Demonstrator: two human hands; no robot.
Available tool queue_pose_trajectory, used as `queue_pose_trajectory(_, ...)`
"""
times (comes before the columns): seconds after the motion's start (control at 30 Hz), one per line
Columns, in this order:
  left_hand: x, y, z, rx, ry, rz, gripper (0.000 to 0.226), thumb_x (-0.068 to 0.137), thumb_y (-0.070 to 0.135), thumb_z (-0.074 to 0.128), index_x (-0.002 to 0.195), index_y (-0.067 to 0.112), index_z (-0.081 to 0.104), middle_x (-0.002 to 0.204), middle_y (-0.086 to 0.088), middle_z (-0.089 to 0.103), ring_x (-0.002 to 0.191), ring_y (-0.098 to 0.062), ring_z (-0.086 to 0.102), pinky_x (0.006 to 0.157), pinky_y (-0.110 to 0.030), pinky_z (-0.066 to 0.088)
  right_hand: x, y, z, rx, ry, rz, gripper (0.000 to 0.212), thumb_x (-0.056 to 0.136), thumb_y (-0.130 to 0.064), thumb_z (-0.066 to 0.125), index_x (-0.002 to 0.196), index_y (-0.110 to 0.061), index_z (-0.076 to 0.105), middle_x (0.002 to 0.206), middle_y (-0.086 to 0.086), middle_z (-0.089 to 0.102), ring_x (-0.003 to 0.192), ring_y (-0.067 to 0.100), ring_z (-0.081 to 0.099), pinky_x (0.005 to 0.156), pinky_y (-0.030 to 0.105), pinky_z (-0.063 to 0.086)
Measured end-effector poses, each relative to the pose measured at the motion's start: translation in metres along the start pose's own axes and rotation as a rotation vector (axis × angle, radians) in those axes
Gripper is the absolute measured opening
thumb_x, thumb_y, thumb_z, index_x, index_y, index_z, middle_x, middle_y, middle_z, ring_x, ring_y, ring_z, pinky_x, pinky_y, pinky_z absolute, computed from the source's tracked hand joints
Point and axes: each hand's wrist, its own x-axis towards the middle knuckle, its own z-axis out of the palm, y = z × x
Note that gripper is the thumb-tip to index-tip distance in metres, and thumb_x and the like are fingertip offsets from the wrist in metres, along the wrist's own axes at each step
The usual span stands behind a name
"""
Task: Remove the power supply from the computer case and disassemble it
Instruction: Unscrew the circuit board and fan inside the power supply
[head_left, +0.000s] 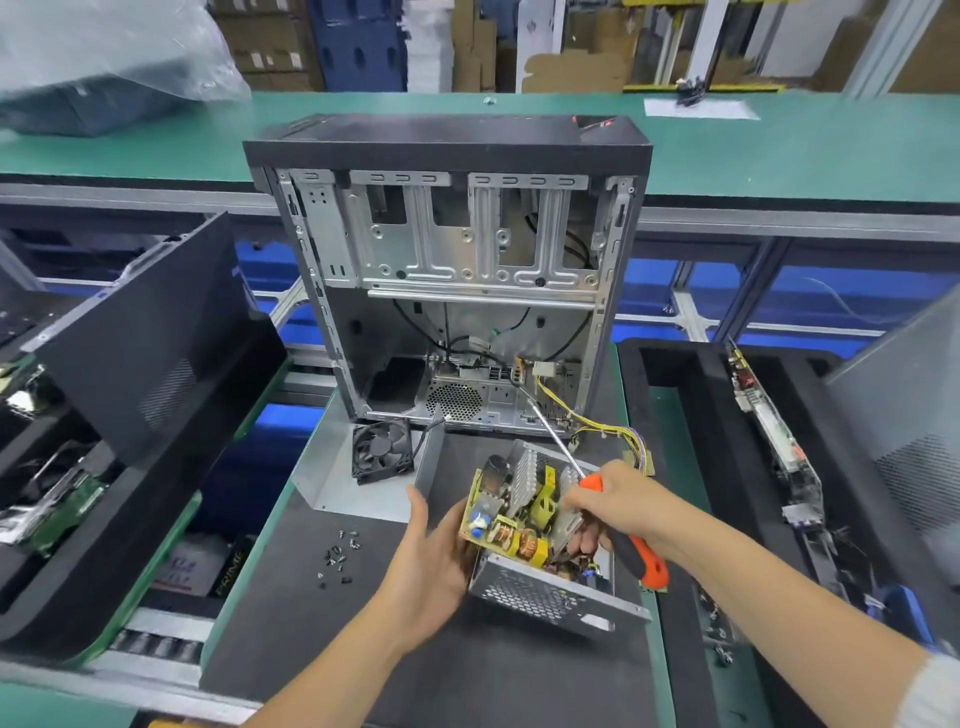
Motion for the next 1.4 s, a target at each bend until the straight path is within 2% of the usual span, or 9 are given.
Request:
queue_pose_trajectory(0.1,-0.006,-0.005,0.019,0.237,0.111,0.07,0.066,0.088,0.065,0.049,0.13,0.013,0.049,0.144,-0.007,0.051,0.116,-0.017,0.061,0.094,-0.033,0.051,0.0,-0.004,-0.003,0.065,0.037,0.024,0.023,0.084,-0.013,0.06,0.084,0.01,0.064,0.067,0.021,0.07,0.047,0.023,0.057,0.04,0.021,0.042)
queue_pose_trajectory(0.17,-0.007,-0.011,0.017,0.437,0.105,0.114,0.099,0.055,0.073,0.076,0.133,0.021,0.046,0.139,0.007,0.056,0.124,-0.008,0.054,0.11,-0.033,0.038,0.001,-0.005,0.002,0.037,0.071,0.004,0.017,0.083,-0.015,0.058,0.082,0.001,0.061,0.066,0.019,0.071,0.053,0.028,0.06,0.043,0.022,0.042)
queue_pose_trajectory(0.3,-0.008,-0.012,0.011,0.55,0.171,0.116,0.094,0.043,0.08,0.075,0.12,0.029,0.058,0.112,0.023,0.069,0.108,0.006,0.061,0.096,-0.019,0.043,0.004,-0.007,0.016,-0.095,0.154,-0.08,0.019,0.084,-0.016,0.052,0.069,-0.006,0.054,0.061,0.011,0.071,0.061,0.033,0.069,0.047,0.023,0.044)
queue_pose_trajectory(0.4,-0.003,-0.014,0.007,0.519,0.182,0.084,0.071,0.055,0.064,0.079,0.114,0.027,0.065,0.107,0.017,0.073,0.102,0.002,0.065,0.089,-0.021,0.043,0.003,-0.009,0.02,-0.161,0.171,-0.095,0.027,0.085,-0.018,0.051,0.058,-0.012,0.047,0.059,0.007,0.07,0.043,0.019,0.061,0.045,0.019,0.043)
queue_pose_trajectory(0.63,-0.004,-0.008,-0.012,0.529,0.121,0.109,0.073,0.063,0.047,0.081,0.126,0.016,0.06,0.122,0.002,0.069,0.12,-0.014,0.06,0.109,-0.035,0.04,0.0,-0.012,0.006,-0.204,0.112,-0.128,0.03,0.085,-0.012,0.052,0.056,-0.012,0.046,0.057,0.012,0.069,0.054,0.023,0.068,0.042,0.018,0.044)
queue_pose_trajectory(0.83,-0.001,-0.003,-0.016,0.597,0.081,0.141,0.082,0.063,0.048,0.08,0.134,0.016,0.054,0.125,0.008,0.067,0.119,-0.006,0.058,0.097,-0.019,0.044,-0.001,-0.01,-0.001,-0.171,0.19,-0.249,0.026,0.089,-0.015,0.054,0.065,-0.007,0.05,0.047,0.007,0.064,0.057,0.022,0.07,0.059,0.034,0.056)
queue_pose_trajectory(0.93,0.001,0.003,-0.017,0.613,0.058,0.145,0.084,0.064,0.045,0.081,0.137,0.015,0.051,0.127,0.007,0.066,0.121,-0.006,0.058,0.098,-0.018,0.045,-0.001,-0.002,-0.006,-0.09,0.19,-0.27,0.027,0.09,-0.016,0.058,0.066,-0.007,0.05,0.048,0.012,0.064,0.052,0.02,0.069,0.048,0.022,0.05)
queue_pose_trajectory(1.1,0.006,0.013,-0.026,0.555,0.081,0.147,0.09,0.059,0.04,0.084,0.137,0.019,0.044,0.122,0.02,0.066,0.119,0.002,0.057,0.092,-0.013,0.047,0.007,-0.001,-0.03,0.029,0.029,-0.203,0.019,0.088,-0.016,0.059,0.072,-0.006,0.055,0.052,0.015,0.065,0.062,0.036,0.067,0.05,0.025,0.047)
queue_pose_trajectory(1.4,0.01,0.023,-0.024,0.558,0.06,0.124,0.097,0.064,0.037,0.082,0.147,0.019,0.035,0.132,0.02,0.059,0.123,0.007,0.051,0.096,-0.011,0.042,0.003,-0.01,-0.092,0.113,-0.178,-0.197,0.026,0.088,-0.013,0.059,0.066,0.001,0.059,0.058,0.026,0.058,0.035,0.019,0.045,0.04,0.021,0.04)
